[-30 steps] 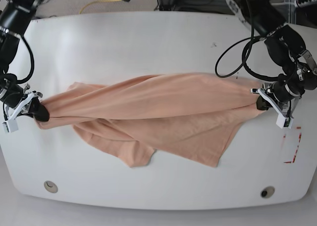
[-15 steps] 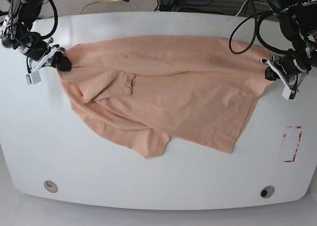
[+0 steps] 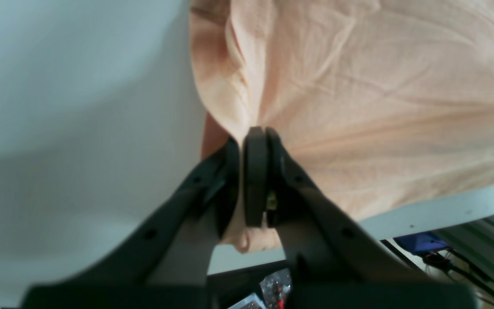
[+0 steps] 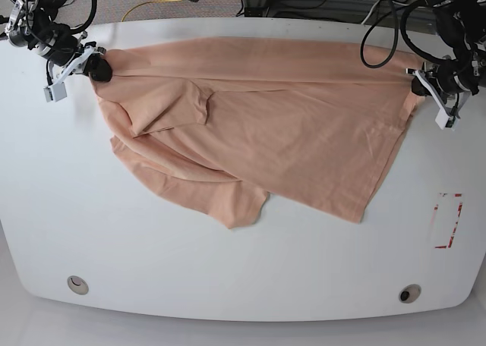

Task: Fold the T-shirt properly
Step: 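Swing the held shirt back and lay it across the table, then open the left gripper and move it along the shirt side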

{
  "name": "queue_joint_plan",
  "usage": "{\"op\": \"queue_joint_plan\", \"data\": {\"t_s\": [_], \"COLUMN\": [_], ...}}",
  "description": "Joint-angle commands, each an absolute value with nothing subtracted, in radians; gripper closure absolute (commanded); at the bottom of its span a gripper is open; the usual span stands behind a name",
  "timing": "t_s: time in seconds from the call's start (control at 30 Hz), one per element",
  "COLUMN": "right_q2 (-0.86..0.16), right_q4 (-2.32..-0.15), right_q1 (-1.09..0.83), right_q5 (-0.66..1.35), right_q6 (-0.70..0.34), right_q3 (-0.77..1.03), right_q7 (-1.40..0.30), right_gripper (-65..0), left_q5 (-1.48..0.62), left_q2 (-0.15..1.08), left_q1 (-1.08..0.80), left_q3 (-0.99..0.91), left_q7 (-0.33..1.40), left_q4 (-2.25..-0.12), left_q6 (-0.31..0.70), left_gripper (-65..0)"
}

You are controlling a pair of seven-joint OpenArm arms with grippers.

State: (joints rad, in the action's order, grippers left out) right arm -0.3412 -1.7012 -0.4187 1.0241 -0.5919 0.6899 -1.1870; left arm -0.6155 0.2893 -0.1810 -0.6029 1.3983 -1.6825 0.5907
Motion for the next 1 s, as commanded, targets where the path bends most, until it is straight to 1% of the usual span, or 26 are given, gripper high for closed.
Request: {"op": "queue_joint_plan", "data": {"t_s": [0.0,0.07,0.13,0.17,0.2,0.23,0.27,0.33,0.37,0.4,0.43,0.47,0.63,0.73,0.97], "right_q2": [-0.346,-0.344,-0.341,-0.34,-0.34,-0.34,-0.34,-0.338,-0.338,-0.338,-0.338,-0.338,-0.338,-0.338,-0.337], "right_q4": [-1.719,-1.719,-1.719,-1.719,-1.721,-1.721,-1.727,-1.758,-1.765,-1.778,-1.787,-1.791,-1.788,-1.788,-1.788], "right_q1": [-0.42,-0.42,-0.42,-0.42,-0.42,-0.42,-0.42,-0.42,-0.42,-0.418,-0.418,-0.418,-0.414,-0.412,-0.404], "right_q5": [1.035,1.035,1.035,1.035,1.035,1.035,1.035,1.036,1.036,1.036,1.036,1.036,1.033,1.033,1.033], "right_q6": [-0.598,-0.598,-0.598,-0.598,-0.598,-0.598,-0.598,-0.596,-0.596,-0.596,-0.596,-0.596,-0.596,-0.596,-0.598], "right_q3": [0.697,0.697,0.696,0.696,0.696,0.696,0.696,0.702,0.702,0.702,0.702,0.702,0.704,0.7,0.697], "right_q7": [-1.175,-1.176,-1.176,-1.176,-1.178,-1.179,-1.179,-1.179,-1.179,-1.179,-1.179,-1.179,-1.179,-1.179,-1.179], "right_gripper": [0.0,-0.6,-4.0,-7.5,-12.5,-18.1,-23.9,-39.2,-43.0,-49.1,-53.4,-55.5,-52.2,-51.7,-51.7], "left_q5": [-0.625,-0.624,-0.624,-0.622,-0.622,-0.622,-0.624,-0.624,-0.624,-0.625,-0.627,-0.627,-0.627,-0.622,-0.622], "left_q2": [0.309,0.326,0.338,0.343,0.343,0.343,0.343,0.343,0.343,0.341,0.338,0.337,0.334,0.321,0.32], "left_q1": [-0.188,-0.194,-0.193,-0.194,-0.193,-0.193,-0.194,-0.189,-0.189,-0.188,-0.179,-0.165,-0.099,-0.045,0.051], "left_q3": [-0.607,-0.599,-0.57,-0.561,-0.558,-0.558,-0.558,-0.558,-0.558,-0.558,-0.556,-0.556,-0.556,-0.556,-0.556], "left_q7": [1.392,1.396,1.396,1.396,1.396,1.396,1.396,1.396,1.396,1.396,1.396,1.396,1.396,1.396,1.396], "left_q4": [-1.701,-1.702,-1.701,-1.702,-1.702,-1.702,-1.702,-1.701,-1.701,-1.704,-1.705,-1.71,-1.732,-1.721,-1.573], "left_q6": [0.59,0.59,0.588,0.587,0.585,0.585,0.585,0.585,0.585,0.585,0.585,0.587,0.587,0.585,0.585], "left_gripper": [-4.4,-13.3,-24.6,-29.0,-32.6,-34.4,-34.7,-33.3,-33.3,-33.3,-33.3,-33.3,-33.3,-33.5,-33.5]}}
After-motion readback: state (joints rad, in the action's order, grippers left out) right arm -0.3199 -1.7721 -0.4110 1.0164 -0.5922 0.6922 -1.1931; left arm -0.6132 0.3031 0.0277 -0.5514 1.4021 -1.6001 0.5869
